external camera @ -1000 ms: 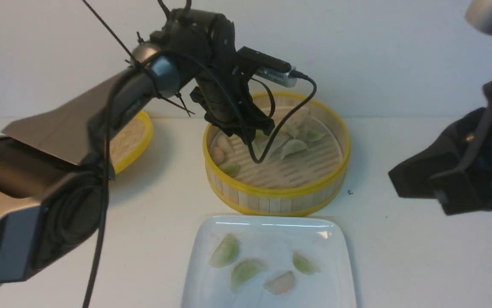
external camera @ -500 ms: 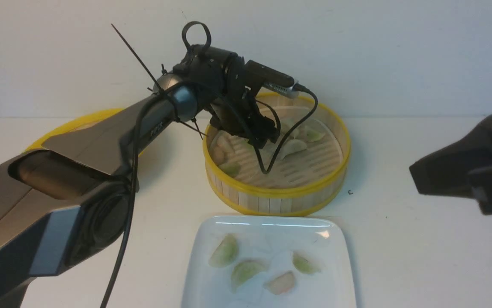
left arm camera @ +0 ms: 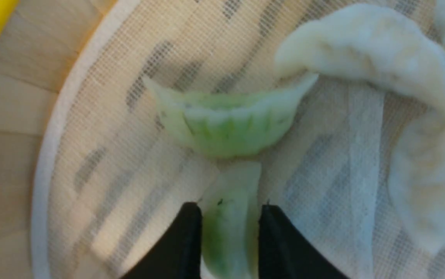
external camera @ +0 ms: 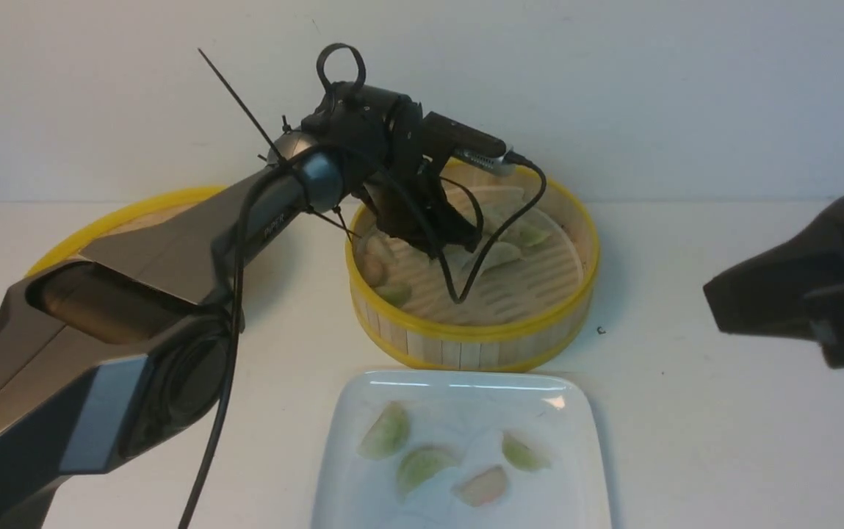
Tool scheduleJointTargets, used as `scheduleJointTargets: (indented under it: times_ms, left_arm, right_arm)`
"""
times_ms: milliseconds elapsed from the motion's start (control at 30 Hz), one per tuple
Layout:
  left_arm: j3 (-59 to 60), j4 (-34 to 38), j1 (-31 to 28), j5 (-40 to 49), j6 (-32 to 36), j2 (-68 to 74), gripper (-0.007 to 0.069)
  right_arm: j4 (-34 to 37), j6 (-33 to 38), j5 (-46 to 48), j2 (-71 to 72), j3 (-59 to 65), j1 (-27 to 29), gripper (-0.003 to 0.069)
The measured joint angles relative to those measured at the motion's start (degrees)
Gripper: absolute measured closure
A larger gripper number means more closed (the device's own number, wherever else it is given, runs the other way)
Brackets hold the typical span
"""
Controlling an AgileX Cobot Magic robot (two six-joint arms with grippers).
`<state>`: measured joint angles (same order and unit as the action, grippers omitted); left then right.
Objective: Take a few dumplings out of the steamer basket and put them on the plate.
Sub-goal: Use the left arm to grab a dumpling from the steamer, then use the left arm to put the dumpling into the plate
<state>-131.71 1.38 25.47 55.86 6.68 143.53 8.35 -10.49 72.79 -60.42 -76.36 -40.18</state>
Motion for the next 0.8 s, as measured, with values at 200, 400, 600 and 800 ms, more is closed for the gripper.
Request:
scheduleJointTargets:
  times_ms: [200,400,600,800]
  left_arm:
    - [-7.8,-0.2,0.0,11.7,0.0,0.1,0.0461]
    - [-16.0,0.5,0.0,14.8,0.0,-1.3,0.0461]
    - [-9.1,6.2,0.0,15.2,-0.1,-9.4,0.0461]
    - [18.0,7.2,0.1,15.2,0.3,-27.8,0.0461]
  right_arm:
    - [1.0,-0.1,0.0,0.0,0.0,0.0,0.0673]
    - [1.2,-0.1,0.0,0.0,0.0,0.0,0.0673]
    - [1.3,-0.1,0.0,0.0,0.0,0.0,0.0673]
    - [0.8,-0.1,0.0,0.0,0.0,0.0,0.0673]
